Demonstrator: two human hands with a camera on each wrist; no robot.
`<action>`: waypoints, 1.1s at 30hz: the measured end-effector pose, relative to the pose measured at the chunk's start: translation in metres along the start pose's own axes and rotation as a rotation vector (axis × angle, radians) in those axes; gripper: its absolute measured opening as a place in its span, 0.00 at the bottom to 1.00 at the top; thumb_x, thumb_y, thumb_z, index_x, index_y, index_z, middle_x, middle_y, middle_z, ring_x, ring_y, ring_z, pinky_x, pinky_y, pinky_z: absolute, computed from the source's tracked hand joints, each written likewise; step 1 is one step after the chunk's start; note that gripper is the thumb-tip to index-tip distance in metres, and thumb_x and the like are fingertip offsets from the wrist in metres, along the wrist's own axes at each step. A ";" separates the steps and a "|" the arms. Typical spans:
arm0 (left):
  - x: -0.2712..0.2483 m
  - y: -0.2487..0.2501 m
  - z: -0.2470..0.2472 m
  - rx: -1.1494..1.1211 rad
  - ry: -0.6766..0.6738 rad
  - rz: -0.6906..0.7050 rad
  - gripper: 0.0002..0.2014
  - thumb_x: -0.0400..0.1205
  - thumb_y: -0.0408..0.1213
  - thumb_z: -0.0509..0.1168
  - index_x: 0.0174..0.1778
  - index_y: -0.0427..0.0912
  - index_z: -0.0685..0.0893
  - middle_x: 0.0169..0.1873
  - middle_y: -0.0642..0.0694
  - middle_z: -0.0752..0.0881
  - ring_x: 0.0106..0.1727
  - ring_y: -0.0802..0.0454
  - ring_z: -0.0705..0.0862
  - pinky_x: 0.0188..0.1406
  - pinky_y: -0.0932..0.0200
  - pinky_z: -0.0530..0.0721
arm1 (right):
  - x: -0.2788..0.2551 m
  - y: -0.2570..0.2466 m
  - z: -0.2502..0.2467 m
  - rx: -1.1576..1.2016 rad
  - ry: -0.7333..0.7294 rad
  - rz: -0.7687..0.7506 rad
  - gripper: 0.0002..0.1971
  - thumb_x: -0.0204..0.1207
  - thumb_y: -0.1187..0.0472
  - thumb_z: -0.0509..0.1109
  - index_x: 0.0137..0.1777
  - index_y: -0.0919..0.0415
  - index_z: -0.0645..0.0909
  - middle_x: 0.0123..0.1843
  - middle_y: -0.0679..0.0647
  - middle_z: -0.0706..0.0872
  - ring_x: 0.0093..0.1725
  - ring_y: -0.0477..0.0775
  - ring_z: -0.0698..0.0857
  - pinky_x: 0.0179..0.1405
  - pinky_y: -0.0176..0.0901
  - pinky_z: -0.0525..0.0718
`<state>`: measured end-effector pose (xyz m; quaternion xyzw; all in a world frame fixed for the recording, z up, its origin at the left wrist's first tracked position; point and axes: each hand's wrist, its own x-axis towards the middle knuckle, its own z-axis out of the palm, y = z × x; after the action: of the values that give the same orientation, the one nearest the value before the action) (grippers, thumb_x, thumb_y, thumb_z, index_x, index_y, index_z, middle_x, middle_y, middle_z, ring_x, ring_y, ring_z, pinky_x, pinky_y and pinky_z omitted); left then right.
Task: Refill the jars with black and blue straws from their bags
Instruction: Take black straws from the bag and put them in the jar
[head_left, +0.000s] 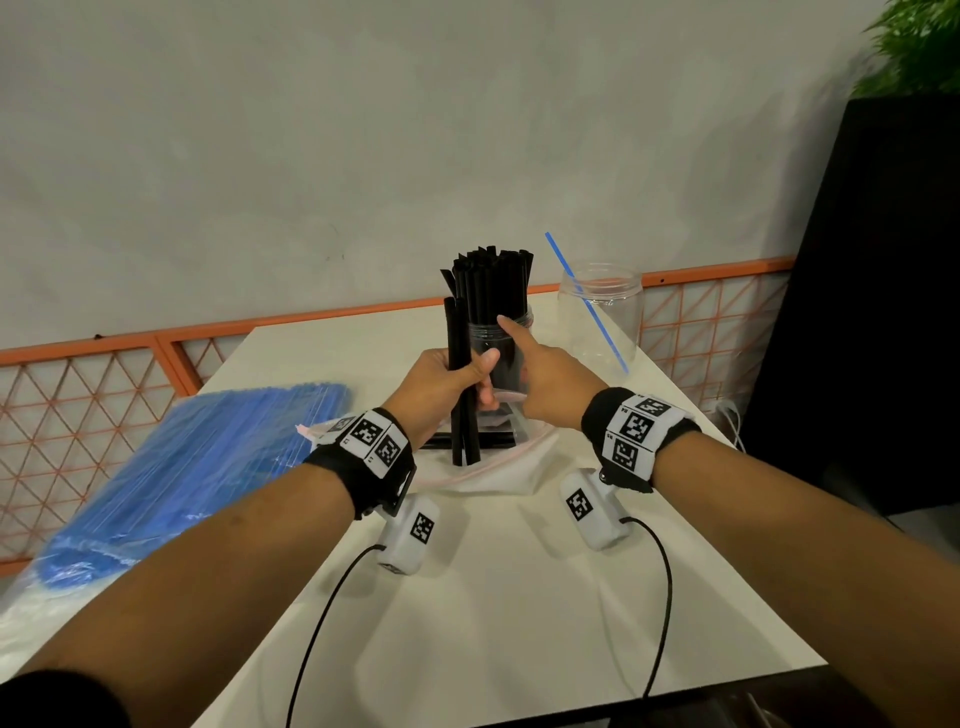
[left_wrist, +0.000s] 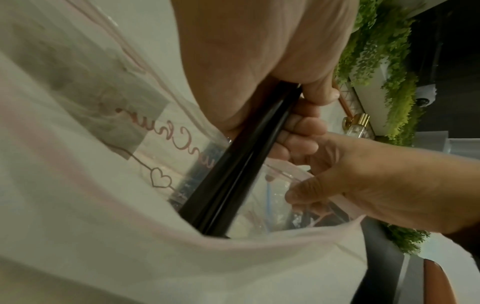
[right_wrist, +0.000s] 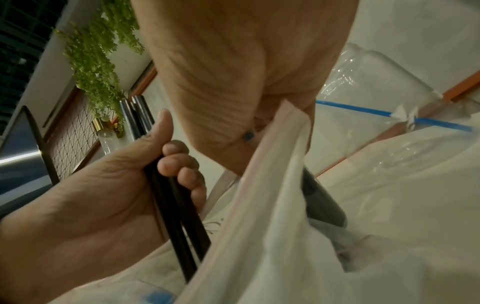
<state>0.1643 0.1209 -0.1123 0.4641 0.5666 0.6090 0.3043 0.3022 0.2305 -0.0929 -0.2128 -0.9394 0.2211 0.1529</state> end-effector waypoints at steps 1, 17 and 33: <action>0.000 0.002 0.001 0.001 0.014 0.006 0.17 0.76 0.54 0.72 0.30 0.44 0.86 0.26 0.41 0.85 0.32 0.46 0.87 0.43 0.52 0.86 | 0.003 -0.001 0.000 0.003 0.008 0.000 0.52 0.67 0.73 0.70 0.84 0.47 0.44 0.40 0.57 0.79 0.41 0.57 0.82 0.40 0.47 0.82; 0.082 0.141 0.017 -0.169 0.287 0.412 0.19 0.89 0.44 0.60 0.32 0.40 0.72 0.17 0.52 0.66 0.19 0.54 0.64 0.25 0.58 0.70 | 0.019 0.000 0.001 -0.020 0.058 0.019 0.45 0.67 0.73 0.71 0.80 0.47 0.54 0.72 0.62 0.69 0.58 0.65 0.82 0.52 0.48 0.81; 0.107 0.106 0.035 0.558 0.215 0.299 0.23 0.85 0.52 0.64 0.30 0.39 0.82 0.25 0.41 0.83 0.28 0.42 0.81 0.42 0.47 0.86 | 0.020 -0.017 -0.004 -0.172 0.135 0.035 0.36 0.68 0.73 0.69 0.76 0.56 0.65 0.66 0.60 0.67 0.47 0.66 0.82 0.48 0.54 0.84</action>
<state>0.1716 0.2125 0.0118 0.5407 0.6660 0.5138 0.0113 0.2812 0.2271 -0.0772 -0.2561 -0.9385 0.1275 0.1932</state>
